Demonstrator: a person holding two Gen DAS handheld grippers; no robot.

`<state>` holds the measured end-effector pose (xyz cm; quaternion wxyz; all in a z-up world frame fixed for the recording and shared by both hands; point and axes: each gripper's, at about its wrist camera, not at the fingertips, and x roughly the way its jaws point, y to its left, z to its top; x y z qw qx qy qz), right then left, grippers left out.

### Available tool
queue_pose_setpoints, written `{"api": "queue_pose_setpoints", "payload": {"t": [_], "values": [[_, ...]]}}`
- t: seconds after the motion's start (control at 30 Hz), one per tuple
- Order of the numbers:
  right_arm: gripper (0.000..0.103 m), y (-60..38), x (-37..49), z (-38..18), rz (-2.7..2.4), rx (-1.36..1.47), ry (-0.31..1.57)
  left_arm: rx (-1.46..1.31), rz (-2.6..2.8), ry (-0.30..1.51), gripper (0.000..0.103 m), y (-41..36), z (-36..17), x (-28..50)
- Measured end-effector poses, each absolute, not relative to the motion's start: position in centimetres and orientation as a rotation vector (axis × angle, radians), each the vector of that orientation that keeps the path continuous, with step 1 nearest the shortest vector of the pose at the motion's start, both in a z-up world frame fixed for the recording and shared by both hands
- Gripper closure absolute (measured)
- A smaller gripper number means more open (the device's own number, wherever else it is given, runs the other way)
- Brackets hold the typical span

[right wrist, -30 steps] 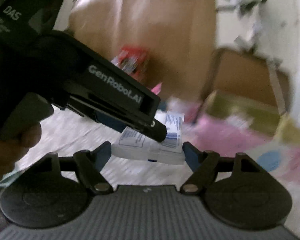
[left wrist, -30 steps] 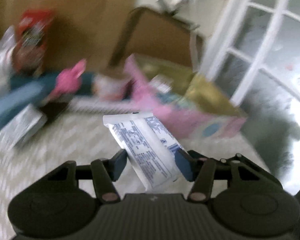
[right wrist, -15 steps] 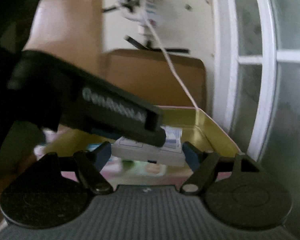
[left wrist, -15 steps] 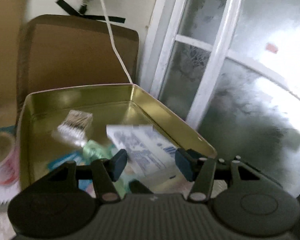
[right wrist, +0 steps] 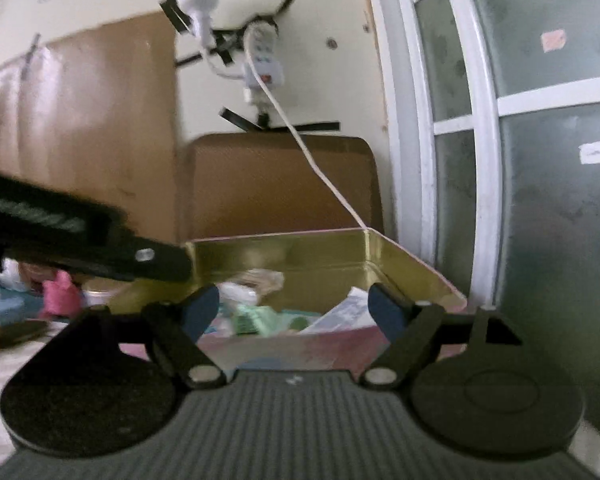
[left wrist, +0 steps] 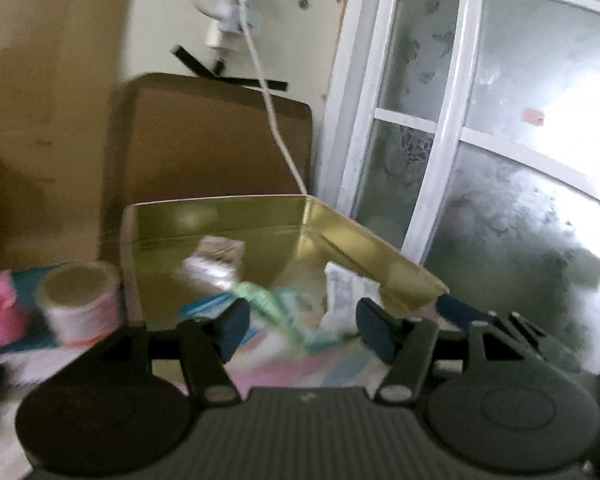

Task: Organize soft objects
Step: 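Drop the white packet into the pink tin from the right gripper, then reach to the pink plush toy and grasp it with the right gripper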

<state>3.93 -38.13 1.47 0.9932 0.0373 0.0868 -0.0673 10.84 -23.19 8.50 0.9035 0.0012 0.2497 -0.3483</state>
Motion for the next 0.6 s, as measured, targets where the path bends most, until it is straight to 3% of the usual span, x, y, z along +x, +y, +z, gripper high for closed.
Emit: {"api": "queue_pose_setpoints", "payload": {"t": [0.07,0.33,0.4,0.6], "values": [[0.023,-36.8,2.8,1.3,-0.101,0.087,0.173,-0.002,-0.687,0.526,0.042,-20.0,7.9,9.6],[0.063,-29.6,4.5,1.0,0.215,0.118,0.338,0.045,-0.397,0.621,0.042,-8.1,3.5,7.6],[0.069,-27.1,5.6,0.9,0.293,0.096,0.383,0.023,-0.31,0.628,0.042,-4.9,2.6,7.9],[0.069,-21.4,13.2,2.1,0.369,-0.028,0.41,-0.011,-0.138,0.638,0.041,0.4,0.5,9.0]]}}
